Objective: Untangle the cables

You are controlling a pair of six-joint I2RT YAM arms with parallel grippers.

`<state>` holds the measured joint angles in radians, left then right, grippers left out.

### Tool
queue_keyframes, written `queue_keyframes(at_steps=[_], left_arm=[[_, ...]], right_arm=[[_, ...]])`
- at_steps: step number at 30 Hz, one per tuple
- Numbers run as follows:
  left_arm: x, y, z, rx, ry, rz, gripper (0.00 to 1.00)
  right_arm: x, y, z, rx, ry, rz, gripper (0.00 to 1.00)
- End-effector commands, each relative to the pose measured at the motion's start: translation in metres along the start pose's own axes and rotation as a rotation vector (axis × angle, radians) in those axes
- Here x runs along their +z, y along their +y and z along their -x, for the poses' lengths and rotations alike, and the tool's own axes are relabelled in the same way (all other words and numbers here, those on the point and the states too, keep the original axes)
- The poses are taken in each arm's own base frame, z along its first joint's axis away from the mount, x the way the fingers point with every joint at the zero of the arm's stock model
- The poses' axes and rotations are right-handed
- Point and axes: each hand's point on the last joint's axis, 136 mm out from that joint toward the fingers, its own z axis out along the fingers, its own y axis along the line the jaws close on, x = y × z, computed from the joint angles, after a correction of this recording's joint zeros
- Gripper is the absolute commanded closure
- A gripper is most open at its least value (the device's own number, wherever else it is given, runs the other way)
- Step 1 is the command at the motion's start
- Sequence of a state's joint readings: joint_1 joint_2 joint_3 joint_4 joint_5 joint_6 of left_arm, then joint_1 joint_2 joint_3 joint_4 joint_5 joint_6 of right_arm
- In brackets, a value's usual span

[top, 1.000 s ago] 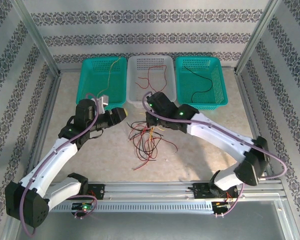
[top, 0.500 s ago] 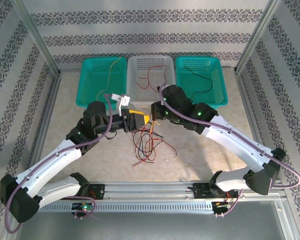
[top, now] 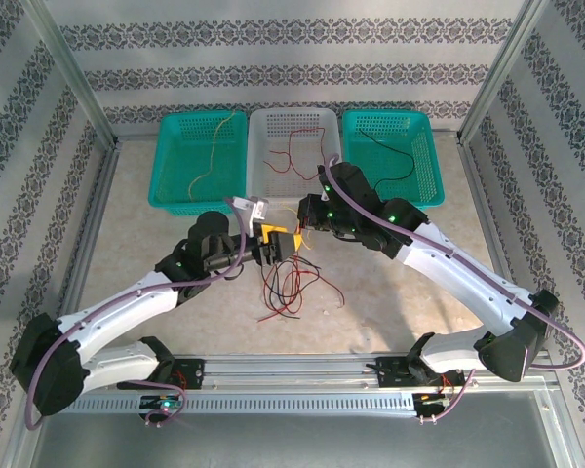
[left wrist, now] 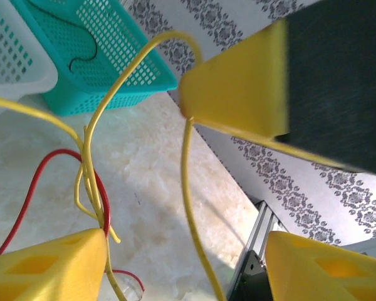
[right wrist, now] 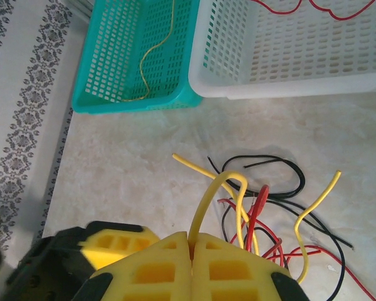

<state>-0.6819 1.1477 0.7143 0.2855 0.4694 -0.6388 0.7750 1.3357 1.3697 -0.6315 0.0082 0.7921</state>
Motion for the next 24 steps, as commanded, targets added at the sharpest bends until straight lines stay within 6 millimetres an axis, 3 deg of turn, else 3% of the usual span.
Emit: queue_keyframes(at_steps=[1, 4, 9, 11, 13, 16, 17, 24], left_arm=[[0.008, -0.023, 0.012, 0.048, -0.03, -0.061, 0.37], [0.01, -0.017, 0.007, 0.079, -0.014, -0.004, 0.48], [0.001, -0.001, 0.013, 0.103, -0.042, 0.12, 0.81], [-0.006, 0.002, 0.019, 0.102, -0.069, 0.164, 0.9], [-0.013, -0.001, 0.025, 0.107, -0.085, 0.175, 0.98], [-0.021, -0.012, 0.033, 0.117, -0.099, 0.16, 1.0], [-0.023, -0.016, 0.037, 0.123, -0.105, 0.153, 1.0], [-0.043, -0.047, 0.057, 0.135, -0.172, 0.071, 1.0]], right_arm=[[-0.005, 0.009, -0.001, 0.019, -0.006, 0.044, 1.0], [-0.004, 0.007, -0.003, 0.019, -0.002, 0.042, 1.0], [-0.003, 0.005, -0.004, 0.015, 0.0, 0.037, 1.0], [-0.004, 0.004, -0.005, 0.013, -0.001, 0.035, 1.0], [-0.005, 0.002, -0.005, 0.003, -0.005, 0.034, 0.92], [-0.008, -0.011, -0.003, 0.006, -0.012, 0.014, 0.6], [-0.009, -0.018, -0.002, 0.018, -0.015, 0.005, 0.54], [-0.011, -0.053, -0.009, 0.115, -0.022, 0.002, 0.43]])
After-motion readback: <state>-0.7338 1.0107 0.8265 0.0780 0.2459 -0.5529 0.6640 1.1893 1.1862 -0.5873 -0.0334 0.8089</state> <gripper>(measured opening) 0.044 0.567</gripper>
